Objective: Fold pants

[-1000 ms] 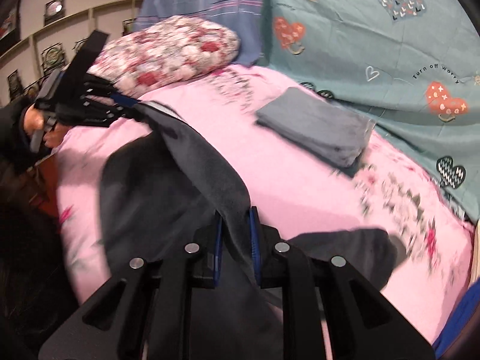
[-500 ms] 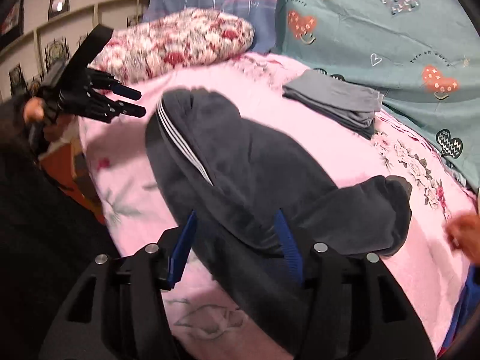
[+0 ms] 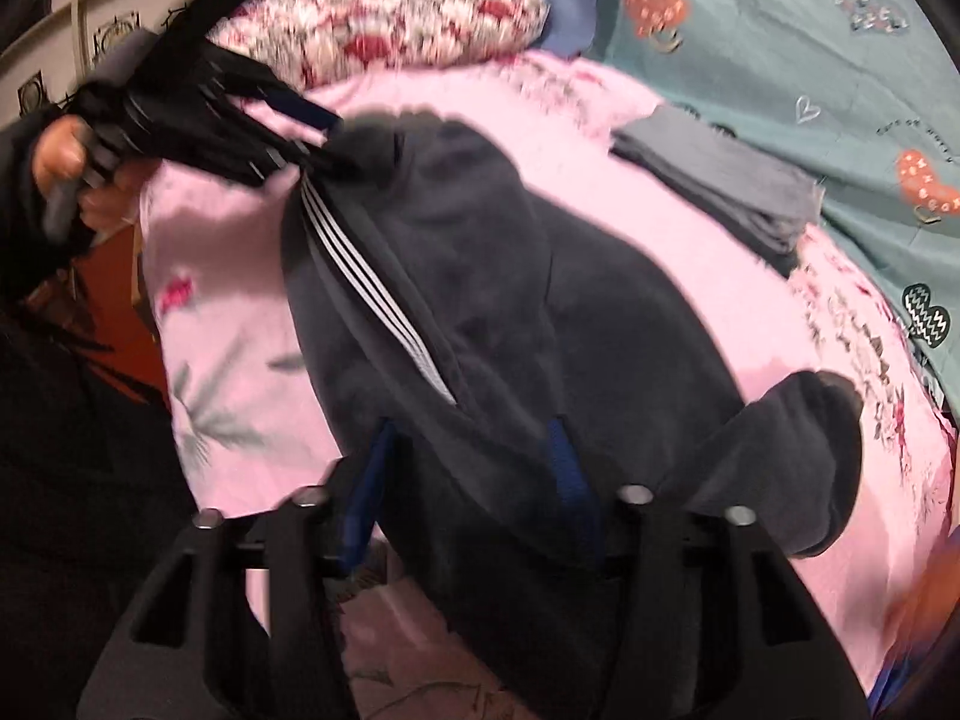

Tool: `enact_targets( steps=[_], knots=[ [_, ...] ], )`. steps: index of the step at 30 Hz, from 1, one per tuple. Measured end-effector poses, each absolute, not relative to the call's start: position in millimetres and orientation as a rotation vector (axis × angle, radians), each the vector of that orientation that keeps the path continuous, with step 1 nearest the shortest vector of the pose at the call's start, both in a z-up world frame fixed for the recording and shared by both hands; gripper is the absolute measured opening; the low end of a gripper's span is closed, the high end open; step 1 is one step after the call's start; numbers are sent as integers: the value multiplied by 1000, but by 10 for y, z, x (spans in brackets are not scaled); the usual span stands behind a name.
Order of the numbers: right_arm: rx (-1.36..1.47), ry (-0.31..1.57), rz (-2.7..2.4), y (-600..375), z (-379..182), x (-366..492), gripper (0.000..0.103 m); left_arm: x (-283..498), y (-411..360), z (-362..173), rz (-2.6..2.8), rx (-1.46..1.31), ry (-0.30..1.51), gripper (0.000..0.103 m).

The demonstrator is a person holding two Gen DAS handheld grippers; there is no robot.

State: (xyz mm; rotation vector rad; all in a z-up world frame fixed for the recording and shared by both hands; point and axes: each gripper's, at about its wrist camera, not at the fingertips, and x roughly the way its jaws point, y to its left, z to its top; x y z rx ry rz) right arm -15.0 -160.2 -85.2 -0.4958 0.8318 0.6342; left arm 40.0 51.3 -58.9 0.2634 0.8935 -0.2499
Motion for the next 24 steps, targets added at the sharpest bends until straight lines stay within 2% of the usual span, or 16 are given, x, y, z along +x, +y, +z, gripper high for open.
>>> enact_targets(
  steps=[5,13,16,17,19,21,24],
  knots=[
    [-461,826,640,-1644,-840,-122,31,262,716,-515,-267,200,893,58],
    [-432,828,641,-1651,-864,-140,26,487,649,-747,-266,112,957,58],
    [-407,838,644,-1674,-878,-107,18,534,559,-776,-260,87,947,56],
    [-395,840,644,-1681,-874,-96,17,547,544,-777,-253,78,946,53],
    [-372,838,648,-1701,-843,-79,15,560,539,-742,-250,72,944,34],
    [-359,826,653,-1717,-774,-80,15,548,562,-644,-256,71,936,27],
    [-343,785,664,-1747,-567,-132,14,408,600,-379,-255,88,886,26]
  ],
)
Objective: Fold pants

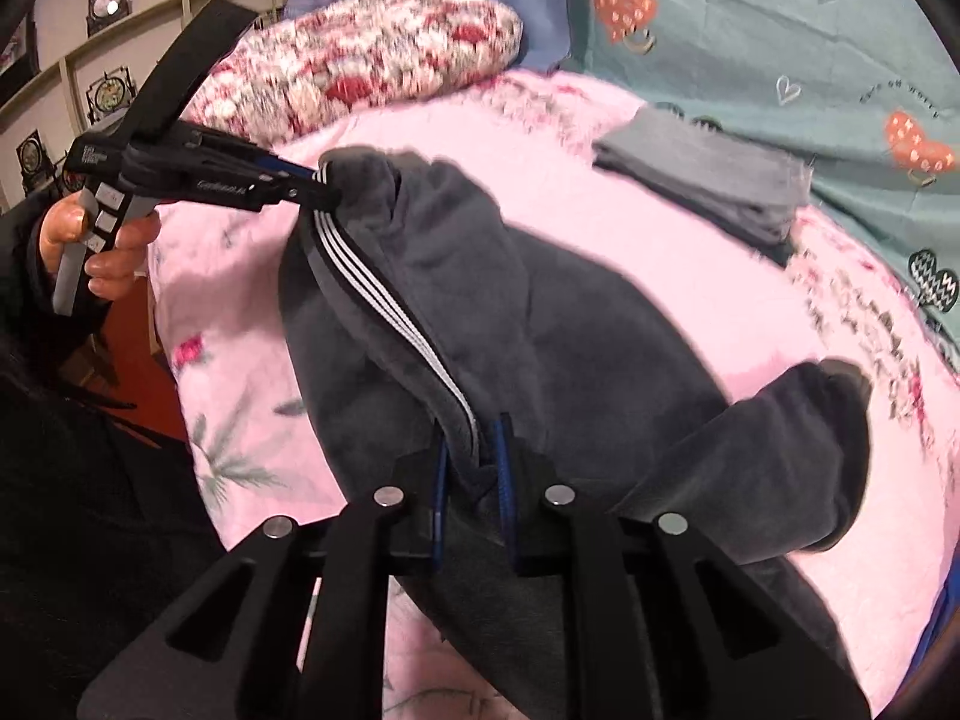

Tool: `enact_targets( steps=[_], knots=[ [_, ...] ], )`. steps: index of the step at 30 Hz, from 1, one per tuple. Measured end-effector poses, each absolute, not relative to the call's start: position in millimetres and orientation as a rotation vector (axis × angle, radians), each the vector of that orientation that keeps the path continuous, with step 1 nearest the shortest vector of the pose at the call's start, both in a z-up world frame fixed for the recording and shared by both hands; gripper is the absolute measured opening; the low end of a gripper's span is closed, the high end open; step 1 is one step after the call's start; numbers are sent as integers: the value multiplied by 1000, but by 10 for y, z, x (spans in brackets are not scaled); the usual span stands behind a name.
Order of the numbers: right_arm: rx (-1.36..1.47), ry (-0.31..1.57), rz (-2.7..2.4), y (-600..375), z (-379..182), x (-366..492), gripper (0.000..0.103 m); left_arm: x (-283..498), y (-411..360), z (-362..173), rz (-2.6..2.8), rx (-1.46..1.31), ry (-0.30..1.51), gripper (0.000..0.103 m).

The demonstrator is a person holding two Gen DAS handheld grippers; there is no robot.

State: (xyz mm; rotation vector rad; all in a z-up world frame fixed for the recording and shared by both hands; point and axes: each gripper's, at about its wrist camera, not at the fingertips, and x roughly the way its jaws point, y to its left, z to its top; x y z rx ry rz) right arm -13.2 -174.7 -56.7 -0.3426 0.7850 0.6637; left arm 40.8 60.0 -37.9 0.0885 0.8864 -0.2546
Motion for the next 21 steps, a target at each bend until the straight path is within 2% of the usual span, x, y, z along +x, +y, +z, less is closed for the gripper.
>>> enact_targets(
  steps=[3,7,9,11,12,13,14,15,19,21],
  knots=[
    [-352,764,684,-1760,-457,-231,14,246,595,-256,-257,128,867,26],
    [-393,860,700,-1700,-780,-258,16,156,588,-585,-246,162,948,27],
    [-404,886,700,-1661,-907,-277,27,167,615,-804,-229,161,995,29],
    [-403,867,702,-1658,-835,-325,37,95,618,-782,-223,177,972,31],
    [-396,855,710,-1681,-744,-358,37,44,604,-711,-221,194,950,33],
    [-386,839,715,-1716,-666,-381,37,-33,584,-610,-227,211,923,44],
    [-365,811,717,-1796,-503,-413,37,-106,560,-502,-225,231,891,51],
    [-357,784,695,-1891,-365,-410,37,-208,518,-363,-228,259,841,63],
    [-295,755,452,-2425,83,-15,38,-309,173,-15,-314,296,777,65],
    [-195,814,318,-2807,222,416,44,-310,-188,63,-397,323,749,65]
  ],
)
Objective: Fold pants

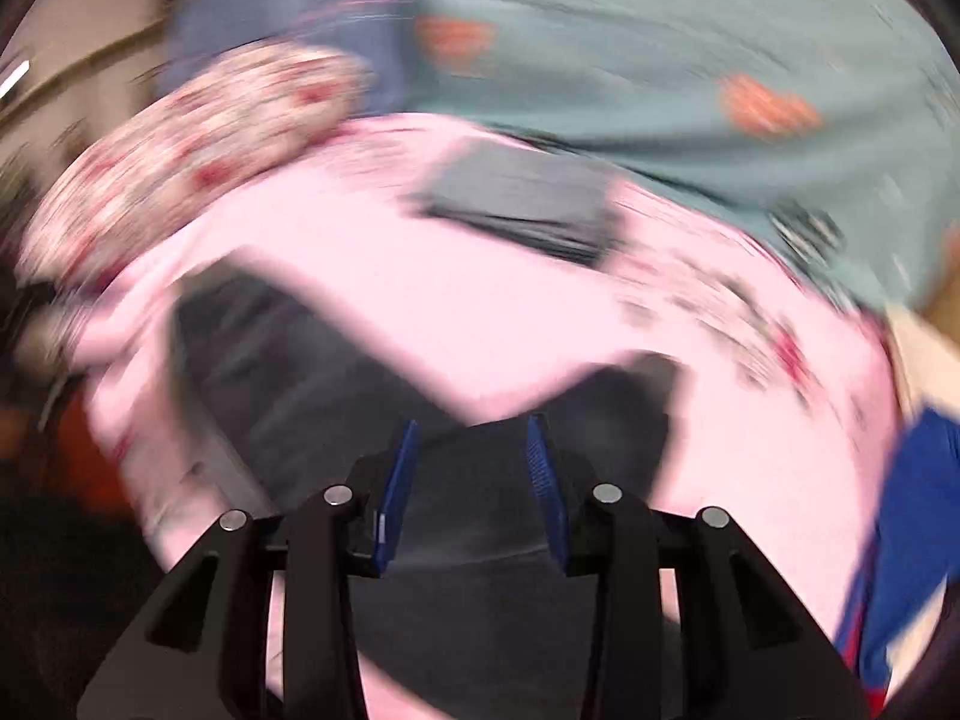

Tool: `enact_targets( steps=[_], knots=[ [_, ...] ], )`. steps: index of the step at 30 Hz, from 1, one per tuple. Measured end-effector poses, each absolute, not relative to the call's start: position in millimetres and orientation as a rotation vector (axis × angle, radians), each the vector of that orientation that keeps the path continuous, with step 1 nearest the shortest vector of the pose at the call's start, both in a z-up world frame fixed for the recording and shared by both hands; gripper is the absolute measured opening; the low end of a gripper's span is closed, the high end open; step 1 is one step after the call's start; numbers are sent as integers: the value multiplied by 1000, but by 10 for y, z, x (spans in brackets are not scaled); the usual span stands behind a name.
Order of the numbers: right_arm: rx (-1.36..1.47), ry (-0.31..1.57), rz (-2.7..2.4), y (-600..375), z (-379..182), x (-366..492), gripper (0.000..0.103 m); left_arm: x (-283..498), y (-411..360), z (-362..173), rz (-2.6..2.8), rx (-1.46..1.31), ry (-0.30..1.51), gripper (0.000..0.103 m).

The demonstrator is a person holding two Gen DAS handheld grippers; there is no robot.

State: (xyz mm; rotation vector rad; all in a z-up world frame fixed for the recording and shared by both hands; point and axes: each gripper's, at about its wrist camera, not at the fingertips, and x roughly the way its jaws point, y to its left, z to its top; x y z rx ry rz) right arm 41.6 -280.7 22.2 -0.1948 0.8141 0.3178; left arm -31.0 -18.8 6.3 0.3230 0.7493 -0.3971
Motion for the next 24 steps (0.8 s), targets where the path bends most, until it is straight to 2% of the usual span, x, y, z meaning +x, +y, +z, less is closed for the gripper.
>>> enact_targets(
  steps=[3,7,9,13,19,23,24],
  knots=[
    [-131,923,162,-3144,199,1089,46,-304,-757,19,-530,349,735,65],
    [-102,1075,86,-3135,-129,1821,45,-213,-1441,-248,-608,401,740,64],
    [-136,1131,67,-2998,-327,2082,45,-66,-1568,-393,-622,371,791,63],
    [-229,1211,7,-2814,-693,2411,45,64,-1658,-600,-654,345,868,54],
    [-286,1335,-102,-2827,-1080,2691,45,12,-1751,-698,-735,347,883,53],
    [-168,1370,-64,-2953,-1150,2742,27,76,-1764,-848,-736,330,942,50],
    [-158,1367,-64,-2990,-1144,2740,15,67,-1772,-869,-735,332,947,49]
  ],
)
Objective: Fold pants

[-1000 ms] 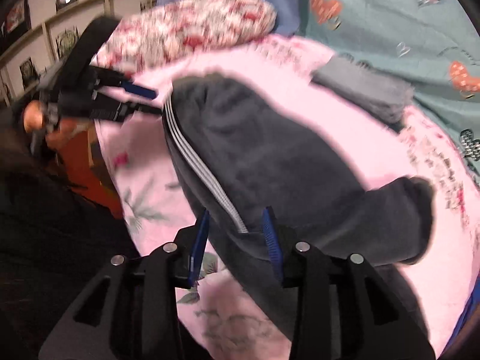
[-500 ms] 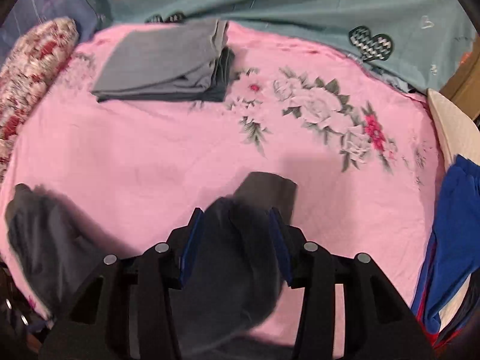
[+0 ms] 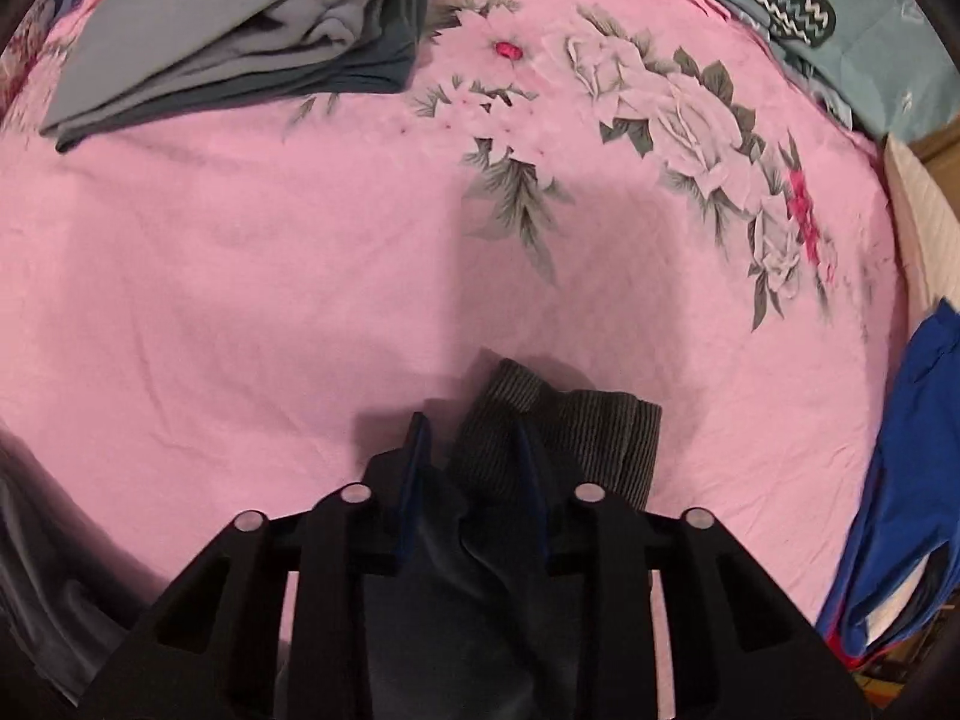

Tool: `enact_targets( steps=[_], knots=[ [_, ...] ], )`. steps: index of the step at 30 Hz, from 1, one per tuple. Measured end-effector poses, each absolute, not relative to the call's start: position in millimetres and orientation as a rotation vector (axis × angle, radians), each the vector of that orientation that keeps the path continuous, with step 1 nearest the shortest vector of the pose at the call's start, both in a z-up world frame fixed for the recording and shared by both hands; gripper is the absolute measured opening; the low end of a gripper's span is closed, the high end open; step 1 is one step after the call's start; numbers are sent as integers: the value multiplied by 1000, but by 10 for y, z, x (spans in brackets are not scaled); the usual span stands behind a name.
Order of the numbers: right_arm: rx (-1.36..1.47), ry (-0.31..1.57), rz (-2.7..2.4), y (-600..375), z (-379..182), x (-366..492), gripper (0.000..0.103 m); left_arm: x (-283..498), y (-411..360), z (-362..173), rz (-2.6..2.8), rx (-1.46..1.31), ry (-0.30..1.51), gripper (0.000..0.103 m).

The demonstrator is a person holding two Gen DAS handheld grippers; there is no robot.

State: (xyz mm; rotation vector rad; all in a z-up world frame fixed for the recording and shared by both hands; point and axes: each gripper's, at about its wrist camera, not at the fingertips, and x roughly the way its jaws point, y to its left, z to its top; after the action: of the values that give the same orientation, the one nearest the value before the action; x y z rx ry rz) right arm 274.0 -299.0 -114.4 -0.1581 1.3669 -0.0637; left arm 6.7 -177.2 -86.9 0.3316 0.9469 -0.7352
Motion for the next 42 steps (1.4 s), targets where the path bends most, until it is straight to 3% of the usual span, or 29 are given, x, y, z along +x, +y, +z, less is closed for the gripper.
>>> enact_targets(
  steps=[5,11,19,23,30,34,35,37,38,39,42],
  knots=[
    [-80,1289,-31,-3173,-896,2571,7,26,-1745,-845,-757,325,931,49],
    [28,1102,24,-3505,-205,2015,6,-37,-1767,-789,-784,336,917,48],
    [248,840,10,-4355,467,344,6,-185,-1808,-735,-855,367,904,42],
    [331,779,-30,-4652,212,-403,6,-304,-1835,-739,-892,401,900,42],
    [512,725,-93,-4964,-826,-1007,6,-409,-1863,-792,-896,430,902,42],
    [550,684,-69,-4987,-835,-1099,7,-445,-1838,-737,-884,428,887,42],
    [558,689,-57,-4974,-784,-1091,11,-458,-1836,-722,-881,430,882,42],
    [582,679,-53,-4990,-677,-1107,34,-487,-1839,-717,-873,443,871,42],
    [591,677,-71,-5014,-636,-1119,55,-496,-1846,-719,-870,449,868,42],
    [611,674,-77,-5030,-579,-1116,62,-493,-1855,-724,-867,452,866,42],
    [615,712,-98,-5047,-542,-1045,62,-485,-1878,-740,-864,457,864,42]
  ],
)
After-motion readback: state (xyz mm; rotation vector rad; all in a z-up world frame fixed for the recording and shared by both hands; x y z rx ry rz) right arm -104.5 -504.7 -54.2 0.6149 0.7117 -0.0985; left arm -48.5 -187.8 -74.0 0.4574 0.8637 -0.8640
